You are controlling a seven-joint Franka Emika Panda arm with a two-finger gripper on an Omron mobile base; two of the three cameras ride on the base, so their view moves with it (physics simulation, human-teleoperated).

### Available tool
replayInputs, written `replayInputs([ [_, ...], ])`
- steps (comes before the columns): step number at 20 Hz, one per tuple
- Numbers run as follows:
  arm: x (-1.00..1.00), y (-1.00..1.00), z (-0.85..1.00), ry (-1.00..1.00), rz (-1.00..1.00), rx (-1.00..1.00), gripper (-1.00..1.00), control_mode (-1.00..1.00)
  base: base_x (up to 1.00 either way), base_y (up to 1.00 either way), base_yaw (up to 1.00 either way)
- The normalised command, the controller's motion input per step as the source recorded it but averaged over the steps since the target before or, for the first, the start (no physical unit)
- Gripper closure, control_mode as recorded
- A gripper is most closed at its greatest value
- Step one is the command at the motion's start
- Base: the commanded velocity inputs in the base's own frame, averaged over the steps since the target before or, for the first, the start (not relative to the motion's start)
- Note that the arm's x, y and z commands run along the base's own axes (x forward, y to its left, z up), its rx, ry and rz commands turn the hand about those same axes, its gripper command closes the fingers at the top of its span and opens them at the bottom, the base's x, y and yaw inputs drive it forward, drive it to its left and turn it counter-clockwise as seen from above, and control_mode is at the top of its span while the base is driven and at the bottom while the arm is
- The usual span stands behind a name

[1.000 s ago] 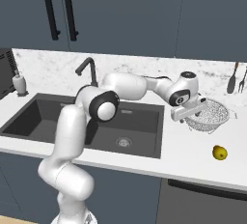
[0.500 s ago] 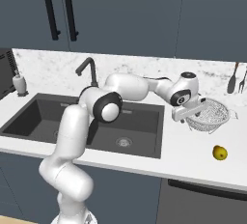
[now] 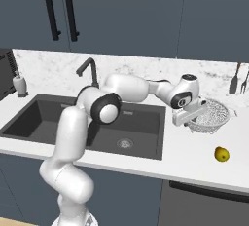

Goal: Put the colander in the sink, put the mango, pear in the colander, and turn on the sink faucet and pour water over the colander.

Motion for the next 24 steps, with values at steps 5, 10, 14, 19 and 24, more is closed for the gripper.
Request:
replayInputs([
  [5, -0.41, 0.31, 0.27, 0.17, 0.21, -0.03, 1.00, -1.00, 0.00, 0.00, 0.00],
  [10, -0.47, 0.44, 0.35, 0.20, 0.16, -0.04, 1.00, -1.00, 0.00, 0.00, 0.00],
  [14, -0.48, 0.50, 0.31, 0.02, 0.20, -0.06, 1.00, -1.00, 0.00, 0.00, 0.00],
  [19, -0.62, 0.45, 0.31, -0.06, 0.12, -0.01, 1.00, -1.00, 0.00, 0.00, 0.00],
  [24, -0.65, 0.35, 0.19, -0.08, 0.00, 0.01, 1.00, -1.00, 0.00, 0.00, 0.00],
])
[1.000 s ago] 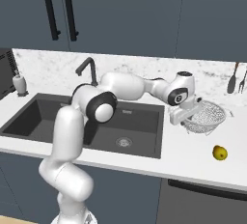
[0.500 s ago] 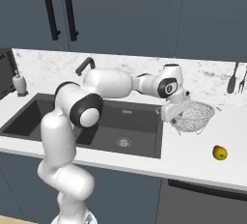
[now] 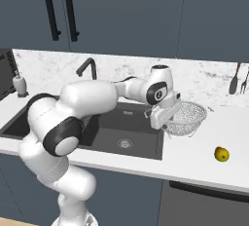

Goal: Put the colander in the sink, put the mango, pear in the colander, and turn on the sink faucet and pour water over the colander.

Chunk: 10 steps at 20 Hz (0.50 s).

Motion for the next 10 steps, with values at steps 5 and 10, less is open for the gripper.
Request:
replayInputs([
  [5, -0.55, 0.37, 0.14, 0.00, 0.00, 0.07, 1.00, -1.00, 0.00, 0.00, 0.00],
  [10, -0.30, 0.46, 0.26, 0.00, 0.01, 0.08, 1.00, -1.00, 0.00, 0.00, 0.00],
])
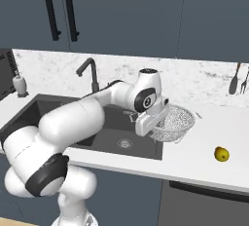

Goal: Put the colander in the sink, put the mango, pear in the colander, and turn on the sink faucet and pour water over the colander.

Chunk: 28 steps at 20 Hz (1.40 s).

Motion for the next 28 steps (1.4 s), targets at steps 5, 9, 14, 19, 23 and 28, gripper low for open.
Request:
replayInputs([
  [5, -0.19, 0.44, 0.24, 0.00, 0.08, 0.02, 1.00, -1.00, 0.00, 0.00, 0.00],
  [9, -0.13, 0.45, 0.13, 0.00, 0.09, 0.00, 1.00, -1.00, 0.00, 0.00, 0.00],
  [14, -0.12, 0.44, 0.10, 0.00, 0.10, 0.00, 1.00, -1.00, 0.00, 0.00, 0.00],
  [19, -0.12, 0.55, 0.09, -0.01, 0.11, 0.00, 1.00, -1.00, 0.00, 0.00, 0.00],
  [23, -0.22, 0.63, 0.05, -0.02, 0.09, 0.00, 1.00, -1.00, 0.00, 0.00, 0.00],
  [28, -0.35, 0.65, 0.01, 0.00, 0.06, 0.00, 1.00, -1.00, 0.00, 0.00, 0.00],
])
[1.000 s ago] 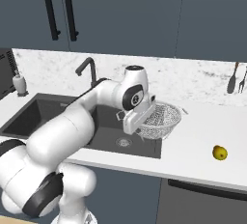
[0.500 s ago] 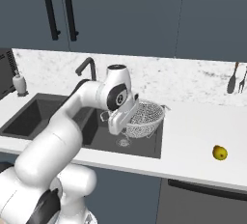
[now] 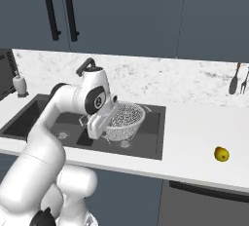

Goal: Put the colander in the sink, put the mango, pear in the colander, and turn on the sink faucet and pour water over the colander.

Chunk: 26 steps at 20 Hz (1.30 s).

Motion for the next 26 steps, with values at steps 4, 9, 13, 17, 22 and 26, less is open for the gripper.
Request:
replayInputs([
  [4, -0.33, 0.62, 0.00, 0.00, 0.03, 0.04, 1.00, -1.00, 0.00, 0.00, 0.00],
  [9, -0.03, 0.91, 0.00, 0.00, 0.07, 0.00, 1.00, -1.00, 0.00, 0.00, 0.00],
  [13, 0.16, 1.00, 0.00, 0.00, 0.10, 0.00, 1.00, -1.00, 0.00, 0.00, 0.00],
  [17, 0.31, 1.00, 0.00, 0.06, 0.09, 0.00, 1.00, -1.00, 0.00, 0.00, 0.00],
  [22, 0.61, 1.00, 0.00, 0.04, 0.01, 0.00, 1.00, -1.00, 0.00, 0.00, 0.00],
  [26, 0.81, 0.86, -0.01, 0.05, 0.00, 0.00, 1.00, -1.00, 0.00, 0.00, 0.00],
])
